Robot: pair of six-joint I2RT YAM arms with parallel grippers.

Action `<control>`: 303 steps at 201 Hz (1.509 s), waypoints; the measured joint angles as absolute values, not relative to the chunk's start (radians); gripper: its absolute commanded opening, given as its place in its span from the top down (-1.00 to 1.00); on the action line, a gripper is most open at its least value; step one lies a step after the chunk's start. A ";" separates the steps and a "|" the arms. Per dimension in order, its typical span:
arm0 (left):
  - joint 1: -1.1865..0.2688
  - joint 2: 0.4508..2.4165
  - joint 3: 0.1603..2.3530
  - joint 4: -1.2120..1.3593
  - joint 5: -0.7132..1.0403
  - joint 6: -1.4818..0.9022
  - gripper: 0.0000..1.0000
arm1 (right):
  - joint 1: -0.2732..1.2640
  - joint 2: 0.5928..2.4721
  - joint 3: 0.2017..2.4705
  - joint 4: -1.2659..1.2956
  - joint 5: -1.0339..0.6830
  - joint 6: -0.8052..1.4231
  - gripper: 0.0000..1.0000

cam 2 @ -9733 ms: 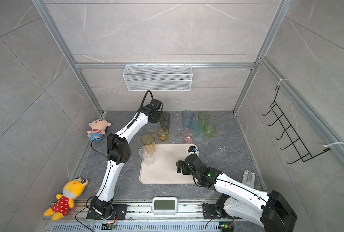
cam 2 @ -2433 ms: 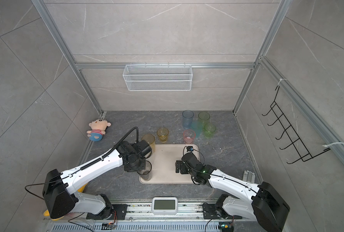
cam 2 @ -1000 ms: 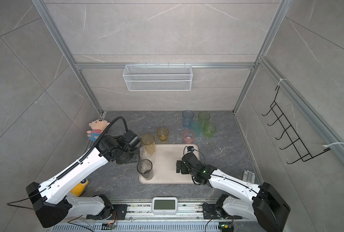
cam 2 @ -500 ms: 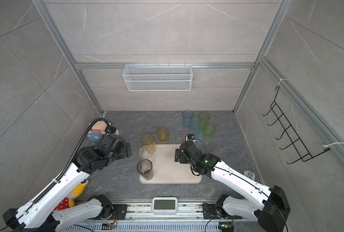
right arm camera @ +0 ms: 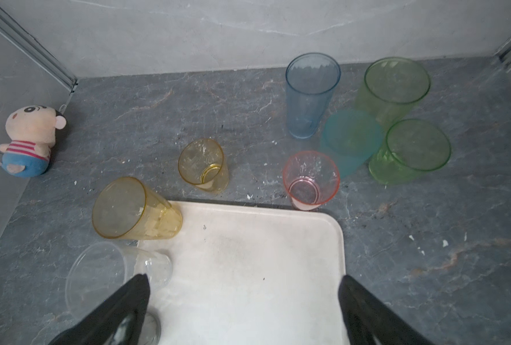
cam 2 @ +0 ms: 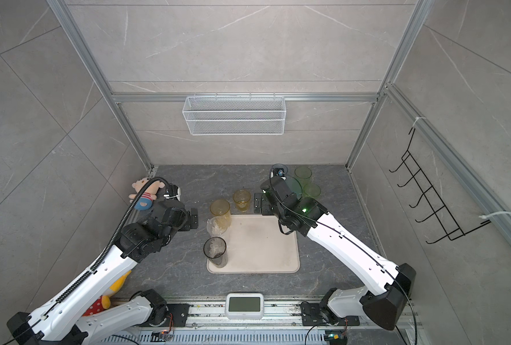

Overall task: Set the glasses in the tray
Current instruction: 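Move the right gripper to the blue glass while the left gripper withdraws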

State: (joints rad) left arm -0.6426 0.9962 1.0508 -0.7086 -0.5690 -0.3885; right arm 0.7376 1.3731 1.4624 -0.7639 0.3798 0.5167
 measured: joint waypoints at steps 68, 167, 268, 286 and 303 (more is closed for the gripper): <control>-0.633 0.989 1.005 -0.640 -0.579 -0.363 -1.00 | 0.576 1.518 1.654 -0.790 0.317 0.442 -0.99; -0.627 1.053 1.005 -0.629 -0.627 -0.383 -1.00 | 0.391 1.871 1.969 -0.815 0.162 0.405 -0.99; -0.627 1.054 1.005 -0.629 -0.627 -0.393 -1.00 | 0.301 2.188 2.334 -0.959 0.102 0.402 -0.89; -0.627 1.058 1.005 -0.629 -0.627 -0.393 -1.00 | 0.293 2.238 2.398 -0.992 0.096 0.396 -0.85; -0.627 1.068 1.005 -0.630 -0.627 -0.393 -1.00 | 0.289 2.281 2.453 -1.015 0.088 0.391 -0.83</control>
State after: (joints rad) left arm -0.6273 1.0676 1.0046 -0.6296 -0.6273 -0.3935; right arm 0.2890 2.2810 2.4535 -1.0153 0.0883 0.3912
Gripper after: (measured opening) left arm 0.998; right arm 0.920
